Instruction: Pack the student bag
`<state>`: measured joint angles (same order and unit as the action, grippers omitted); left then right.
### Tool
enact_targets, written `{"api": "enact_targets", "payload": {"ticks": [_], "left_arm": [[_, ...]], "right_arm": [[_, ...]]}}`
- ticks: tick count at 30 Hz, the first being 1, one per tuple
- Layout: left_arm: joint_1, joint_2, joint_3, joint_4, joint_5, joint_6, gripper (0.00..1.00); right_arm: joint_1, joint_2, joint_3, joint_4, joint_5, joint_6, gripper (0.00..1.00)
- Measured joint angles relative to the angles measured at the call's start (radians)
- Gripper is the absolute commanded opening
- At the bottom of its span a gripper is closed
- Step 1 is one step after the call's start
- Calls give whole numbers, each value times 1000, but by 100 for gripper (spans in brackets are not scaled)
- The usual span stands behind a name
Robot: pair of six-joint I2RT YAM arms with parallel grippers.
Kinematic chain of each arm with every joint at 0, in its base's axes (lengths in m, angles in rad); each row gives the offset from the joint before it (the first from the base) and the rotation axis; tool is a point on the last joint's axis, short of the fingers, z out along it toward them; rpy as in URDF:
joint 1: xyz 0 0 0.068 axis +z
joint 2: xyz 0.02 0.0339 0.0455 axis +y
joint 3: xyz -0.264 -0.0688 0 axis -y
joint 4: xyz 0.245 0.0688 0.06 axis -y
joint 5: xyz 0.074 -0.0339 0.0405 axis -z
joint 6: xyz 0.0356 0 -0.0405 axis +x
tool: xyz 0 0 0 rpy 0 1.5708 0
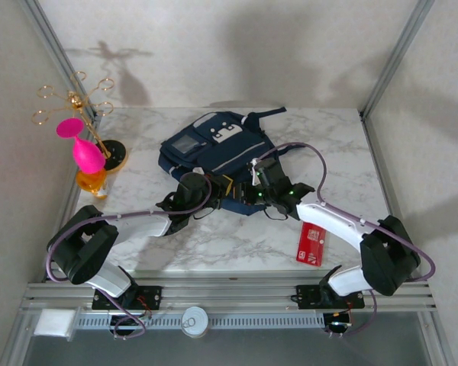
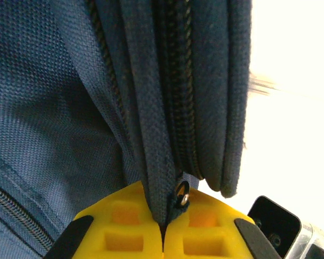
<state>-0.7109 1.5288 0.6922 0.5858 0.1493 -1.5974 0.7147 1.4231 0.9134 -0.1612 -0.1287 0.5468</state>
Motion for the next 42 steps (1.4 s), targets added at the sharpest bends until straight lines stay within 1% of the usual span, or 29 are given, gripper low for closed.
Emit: {"api": "enact_targets", "payload": {"ticks": [2, 7, 14, 18, 25, 28, 30, 34, 35, 42], "left_arm": [[0, 4, 1, 0, 0, 0, 0], [0, 8, 4, 0, 0, 0, 0], [0, 8, 6, 1, -3, 0, 0], [0, 8, 8, -14, -5, 23, 0], [13, -14, 17, -69, -3, 76, 0], [15, -18, 17, -71, -2, 83, 0], [15, -18, 17, -74, -2, 84, 0], [17, -18, 17, -82, 0, 87, 0], [17, -18, 17, -84, 1, 87, 0], [18, -19, 17, -90, 5, 87, 0]], "right_arm": [[0, 13, 1, 14, -7, -1, 36], [-2, 35, 10, 23, -10, -1, 25], [-2, 42, 38, -7, 5, -5, 19], [-1, 41, 50, -44, 26, -9, 18], [3, 11, 68, -135, 98, -11, 20], [-1, -6, 68, -142, 97, -28, 20], [-4, -8, 68, -142, 81, -40, 24], [-9, -12, 66, -133, 40, -61, 26], [-10, -14, 66, -130, 31, -62, 29], [-10, -23, 57, -119, 53, -108, 37]]}}
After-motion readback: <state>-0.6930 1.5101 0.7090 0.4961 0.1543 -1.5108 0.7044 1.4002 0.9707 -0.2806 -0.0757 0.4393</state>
